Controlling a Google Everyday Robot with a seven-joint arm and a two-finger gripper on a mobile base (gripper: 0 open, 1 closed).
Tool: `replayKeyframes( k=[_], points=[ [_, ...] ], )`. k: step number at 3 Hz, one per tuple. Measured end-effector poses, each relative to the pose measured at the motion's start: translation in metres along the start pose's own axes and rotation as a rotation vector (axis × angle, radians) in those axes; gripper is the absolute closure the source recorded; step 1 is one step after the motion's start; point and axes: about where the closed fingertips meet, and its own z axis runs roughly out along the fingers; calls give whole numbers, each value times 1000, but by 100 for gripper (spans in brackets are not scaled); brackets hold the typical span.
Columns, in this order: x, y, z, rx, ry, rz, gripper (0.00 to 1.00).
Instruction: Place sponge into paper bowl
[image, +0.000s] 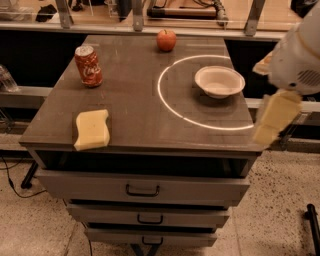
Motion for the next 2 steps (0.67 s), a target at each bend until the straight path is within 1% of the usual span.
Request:
replayKeyframes(
  k=[1, 2],
  points=[
    [-81, 19, 58, -76, -126, -19, 0],
    [-143, 37, 76, -120, -222, -58, 0]
  ],
)
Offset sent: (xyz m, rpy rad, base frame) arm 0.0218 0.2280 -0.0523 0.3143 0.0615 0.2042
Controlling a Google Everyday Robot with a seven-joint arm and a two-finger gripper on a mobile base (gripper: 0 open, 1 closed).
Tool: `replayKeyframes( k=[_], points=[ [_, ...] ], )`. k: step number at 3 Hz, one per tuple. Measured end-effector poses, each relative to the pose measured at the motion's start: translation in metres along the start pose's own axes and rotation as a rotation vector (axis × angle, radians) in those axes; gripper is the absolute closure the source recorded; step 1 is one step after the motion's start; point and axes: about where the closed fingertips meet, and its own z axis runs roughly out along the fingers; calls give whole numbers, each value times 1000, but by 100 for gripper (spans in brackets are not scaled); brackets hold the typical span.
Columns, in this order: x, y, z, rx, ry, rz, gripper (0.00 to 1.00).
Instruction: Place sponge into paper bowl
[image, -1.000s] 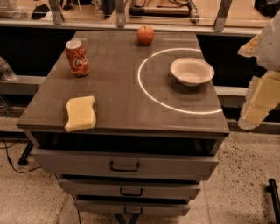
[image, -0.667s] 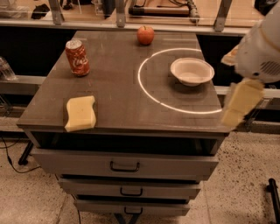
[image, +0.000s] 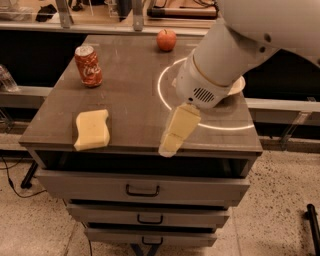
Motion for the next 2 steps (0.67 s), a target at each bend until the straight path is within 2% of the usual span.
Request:
replayKeyframes(
  k=[1, 2],
  points=[
    [0, 0, 0, 0, 0, 0, 0],
    [-14, 5, 22, -11, -35, -19, 0]
  ],
)
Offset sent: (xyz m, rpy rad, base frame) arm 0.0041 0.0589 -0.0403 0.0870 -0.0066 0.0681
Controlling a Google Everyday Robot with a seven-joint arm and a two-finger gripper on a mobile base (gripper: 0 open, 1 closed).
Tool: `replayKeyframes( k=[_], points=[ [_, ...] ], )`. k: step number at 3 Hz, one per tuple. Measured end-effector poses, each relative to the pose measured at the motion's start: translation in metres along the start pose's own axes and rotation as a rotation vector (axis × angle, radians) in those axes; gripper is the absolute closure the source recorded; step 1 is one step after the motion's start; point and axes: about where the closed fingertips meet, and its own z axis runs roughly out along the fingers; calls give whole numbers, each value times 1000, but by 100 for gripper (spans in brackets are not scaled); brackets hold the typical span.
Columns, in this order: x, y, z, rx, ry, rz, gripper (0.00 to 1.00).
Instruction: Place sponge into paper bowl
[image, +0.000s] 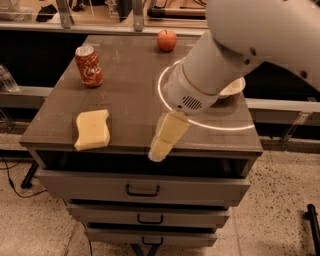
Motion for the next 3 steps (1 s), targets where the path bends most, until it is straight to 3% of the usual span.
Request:
replayKeyframes(
  k=[3],
  points=[
    [-100, 30, 109, -93, -207, -127, 0]
  ],
)
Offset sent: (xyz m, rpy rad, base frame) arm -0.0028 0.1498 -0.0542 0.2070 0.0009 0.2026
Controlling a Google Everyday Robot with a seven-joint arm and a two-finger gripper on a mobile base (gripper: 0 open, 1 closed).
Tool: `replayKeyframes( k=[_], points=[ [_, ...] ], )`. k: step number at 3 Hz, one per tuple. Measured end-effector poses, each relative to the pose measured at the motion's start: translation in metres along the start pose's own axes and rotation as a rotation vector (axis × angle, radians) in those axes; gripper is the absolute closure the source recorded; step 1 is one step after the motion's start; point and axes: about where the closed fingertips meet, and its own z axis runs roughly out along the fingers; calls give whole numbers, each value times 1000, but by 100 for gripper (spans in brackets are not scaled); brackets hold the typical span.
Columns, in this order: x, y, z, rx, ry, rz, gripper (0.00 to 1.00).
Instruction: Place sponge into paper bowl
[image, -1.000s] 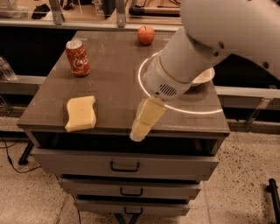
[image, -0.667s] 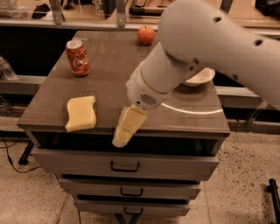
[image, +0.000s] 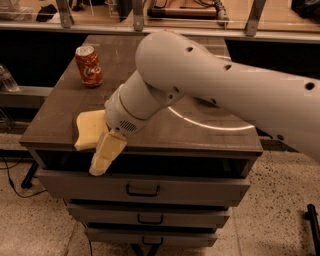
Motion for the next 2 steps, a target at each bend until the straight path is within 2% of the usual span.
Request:
replayKeyframes(
  k=[1, 2],
  points=[
    [-19, -6, 18, 7, -45, -24, 3],
    [-31, -11, 24, 29, -85, -31, 34]
  ],
)
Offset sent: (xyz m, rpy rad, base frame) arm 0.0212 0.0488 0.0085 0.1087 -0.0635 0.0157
